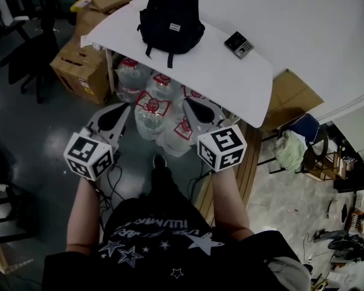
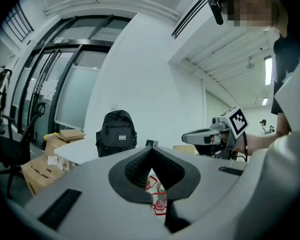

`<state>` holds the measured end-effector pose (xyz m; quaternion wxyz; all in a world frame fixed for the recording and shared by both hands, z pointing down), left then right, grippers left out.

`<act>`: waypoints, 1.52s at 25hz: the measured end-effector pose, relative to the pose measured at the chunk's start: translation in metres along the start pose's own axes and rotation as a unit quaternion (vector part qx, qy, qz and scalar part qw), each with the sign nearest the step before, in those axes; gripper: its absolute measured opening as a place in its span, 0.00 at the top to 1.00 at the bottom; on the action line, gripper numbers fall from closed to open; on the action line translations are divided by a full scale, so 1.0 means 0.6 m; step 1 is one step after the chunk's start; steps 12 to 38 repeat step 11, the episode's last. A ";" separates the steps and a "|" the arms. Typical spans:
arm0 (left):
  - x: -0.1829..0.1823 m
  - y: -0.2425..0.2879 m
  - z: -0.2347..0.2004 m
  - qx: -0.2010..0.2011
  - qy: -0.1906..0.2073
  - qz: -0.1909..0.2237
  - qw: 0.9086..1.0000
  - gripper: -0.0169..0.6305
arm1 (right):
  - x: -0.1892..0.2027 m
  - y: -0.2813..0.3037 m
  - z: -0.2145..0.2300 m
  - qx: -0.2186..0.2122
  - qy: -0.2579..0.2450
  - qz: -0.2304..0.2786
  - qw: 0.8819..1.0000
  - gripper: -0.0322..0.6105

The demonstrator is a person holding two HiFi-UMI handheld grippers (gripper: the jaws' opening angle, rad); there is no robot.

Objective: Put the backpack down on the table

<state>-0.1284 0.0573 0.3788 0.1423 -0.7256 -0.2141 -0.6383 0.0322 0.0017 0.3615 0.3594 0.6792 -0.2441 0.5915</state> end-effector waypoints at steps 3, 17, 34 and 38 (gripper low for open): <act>0.002 -0.020 0.020 0.007 -0.002 0.001 1.000 0.96 | 0.004 -0.024 -0.019 0.002 -0.002 -0.004 1.000 0.95; 0.027 -0.068 0.050 0.024 -0.004 -0.005 1.000 0.96 | 0.021 -0.055 -0.073 0.001 -0.008 -0.010 1.000 0.95; 0.027 -0.068 0.050 0.024 -0.004 -0.005 1.000 0.96 | 0.021 -0.055 -0.073 0.001 -0.008 -0.010 1.000 0.95; 0.027 -0.068 0.050 0.024 -0.004 -0.005 1.000 0.96 | 0.021 -0.055 -0.073 0.001 -0.008 -0.010 1.000 0.95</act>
Point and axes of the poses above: the fingertips, and each gripper's own axes: y forward along the fingers, z to its right, x out of its underside, the point moved 2 cm from there along -y, backward along the fingers, and after that the axes turned 3 degrees about z, right-handed, at the moved point
